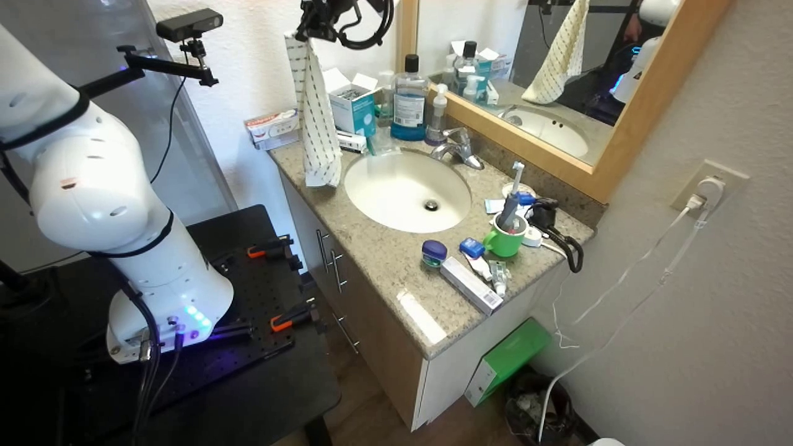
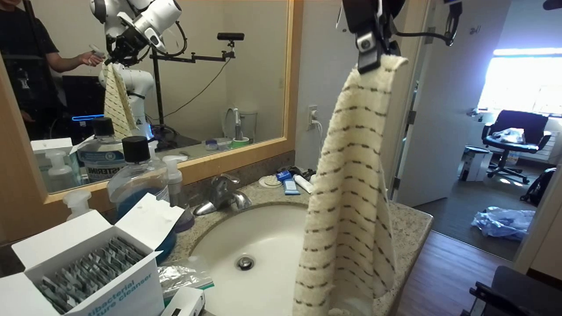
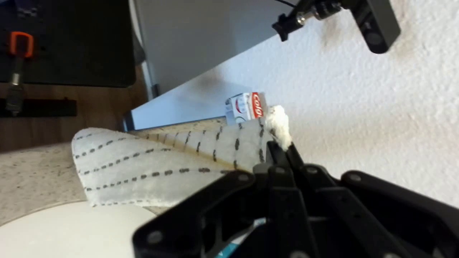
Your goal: Put the white towel on the left side of the counter
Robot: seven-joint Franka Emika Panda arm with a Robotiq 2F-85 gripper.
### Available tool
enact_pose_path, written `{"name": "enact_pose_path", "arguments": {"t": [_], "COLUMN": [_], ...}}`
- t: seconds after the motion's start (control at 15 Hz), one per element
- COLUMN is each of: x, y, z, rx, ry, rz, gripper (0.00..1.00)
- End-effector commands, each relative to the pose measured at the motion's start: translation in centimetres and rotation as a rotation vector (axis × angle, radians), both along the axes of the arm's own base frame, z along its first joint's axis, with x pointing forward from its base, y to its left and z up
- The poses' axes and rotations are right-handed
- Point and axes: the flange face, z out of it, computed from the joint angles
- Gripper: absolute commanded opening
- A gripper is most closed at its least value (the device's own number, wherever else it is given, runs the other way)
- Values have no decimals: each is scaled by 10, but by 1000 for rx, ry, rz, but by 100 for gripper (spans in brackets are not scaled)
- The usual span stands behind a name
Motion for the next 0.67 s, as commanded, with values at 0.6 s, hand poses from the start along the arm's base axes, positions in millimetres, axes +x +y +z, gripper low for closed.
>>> {"name": "enact_pose_path", "arguments": {"t": [0.6], "x": [22], "y": [-33], "z": [22], "rx": [16], "ry": [-91], "rz": [-117], "gripper": [1]}}
